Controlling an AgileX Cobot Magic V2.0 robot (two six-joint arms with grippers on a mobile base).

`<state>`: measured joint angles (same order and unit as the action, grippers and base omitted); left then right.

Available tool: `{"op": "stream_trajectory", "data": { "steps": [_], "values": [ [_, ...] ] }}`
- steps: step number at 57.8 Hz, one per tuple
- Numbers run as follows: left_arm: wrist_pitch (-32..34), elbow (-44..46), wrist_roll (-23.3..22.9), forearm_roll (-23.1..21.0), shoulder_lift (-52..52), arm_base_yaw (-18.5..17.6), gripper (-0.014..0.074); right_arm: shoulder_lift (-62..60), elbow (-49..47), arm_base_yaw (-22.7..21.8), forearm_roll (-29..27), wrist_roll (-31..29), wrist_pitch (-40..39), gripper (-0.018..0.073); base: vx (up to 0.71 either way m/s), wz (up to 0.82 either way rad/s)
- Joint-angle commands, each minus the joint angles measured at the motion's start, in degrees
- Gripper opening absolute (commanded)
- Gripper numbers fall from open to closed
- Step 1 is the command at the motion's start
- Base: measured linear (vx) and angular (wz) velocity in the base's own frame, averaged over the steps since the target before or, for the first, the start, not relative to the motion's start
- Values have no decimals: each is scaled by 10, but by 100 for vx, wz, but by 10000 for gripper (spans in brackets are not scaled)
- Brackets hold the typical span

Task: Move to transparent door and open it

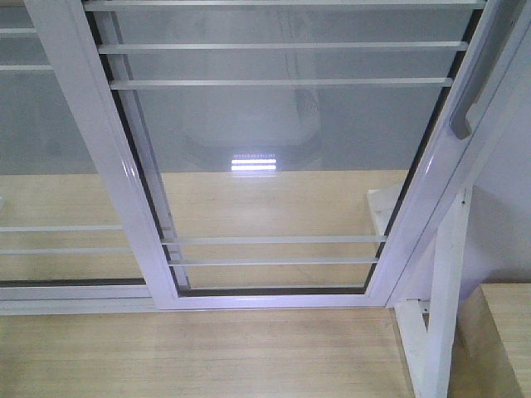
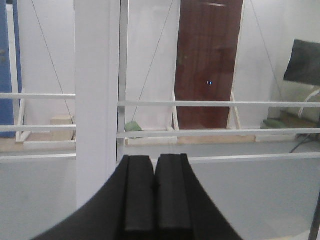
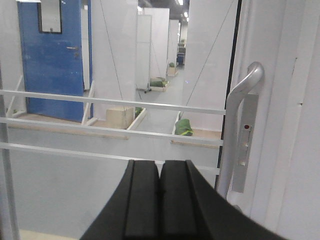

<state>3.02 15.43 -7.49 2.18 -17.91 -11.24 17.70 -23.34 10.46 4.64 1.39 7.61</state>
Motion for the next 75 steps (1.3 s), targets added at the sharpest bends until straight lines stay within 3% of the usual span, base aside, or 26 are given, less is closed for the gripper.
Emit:
{"op": "stream_trajectory", "data": {
  "steps": [1, 7, 18, 26, 39, 49, 64, 75],
  "values": [
    [43, 66, -6, -3, -102, -2, 0, 83, -67, -4, 11, -6, -40, 0, 0, 0],
    [59, 121, -6, -3, -206, -2, 0, 173, -112, -4, 18, -6, -71, 0, 0, 0],
    [148, 170, -6, -3, -330, -2, 0, 286, -136, -4, 17, -3, -163, 0, 0, 0],
    [186, 172, -6, -3, -362, -2, 5, 326, -136, -4, 15, 2, -188, 3, 0, 0],
    [186, 172, -6, -3, -361, -2, 60, 329, -136, -4, 15, 1, -190, 72, 0, 0],
    [184, 172, -6, -3, -361, -2, 191, 329, -136, -4, 15, 1, -190, 233, 0, 0],
    [184, 172, -4, -3, -361, -2, 482, 329, -136, -4, 15, 1, -195, 551, 0, 0],
    [167, 172, -5, -3, -361, -2, 567, 329, -136, -8, 15, 0, -189, 589, 0, 0]
  ]
}}
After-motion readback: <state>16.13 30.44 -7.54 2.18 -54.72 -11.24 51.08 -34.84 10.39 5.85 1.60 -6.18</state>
